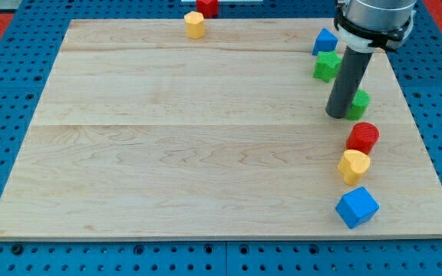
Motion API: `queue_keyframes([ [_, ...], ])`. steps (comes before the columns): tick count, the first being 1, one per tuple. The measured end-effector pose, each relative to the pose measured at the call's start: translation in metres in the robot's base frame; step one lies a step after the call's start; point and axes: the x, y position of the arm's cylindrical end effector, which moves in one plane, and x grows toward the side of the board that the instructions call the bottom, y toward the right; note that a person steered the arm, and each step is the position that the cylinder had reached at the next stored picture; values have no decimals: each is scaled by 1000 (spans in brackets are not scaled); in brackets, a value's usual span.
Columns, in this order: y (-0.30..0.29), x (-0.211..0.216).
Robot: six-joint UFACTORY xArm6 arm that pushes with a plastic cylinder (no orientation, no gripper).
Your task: Nudge blue cube
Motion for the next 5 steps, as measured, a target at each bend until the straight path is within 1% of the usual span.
queue_keyframes([
  [1, 29, 0],
  [2, 26, 0],
  [3, -10, -2],
  [5, -44, -2],
])
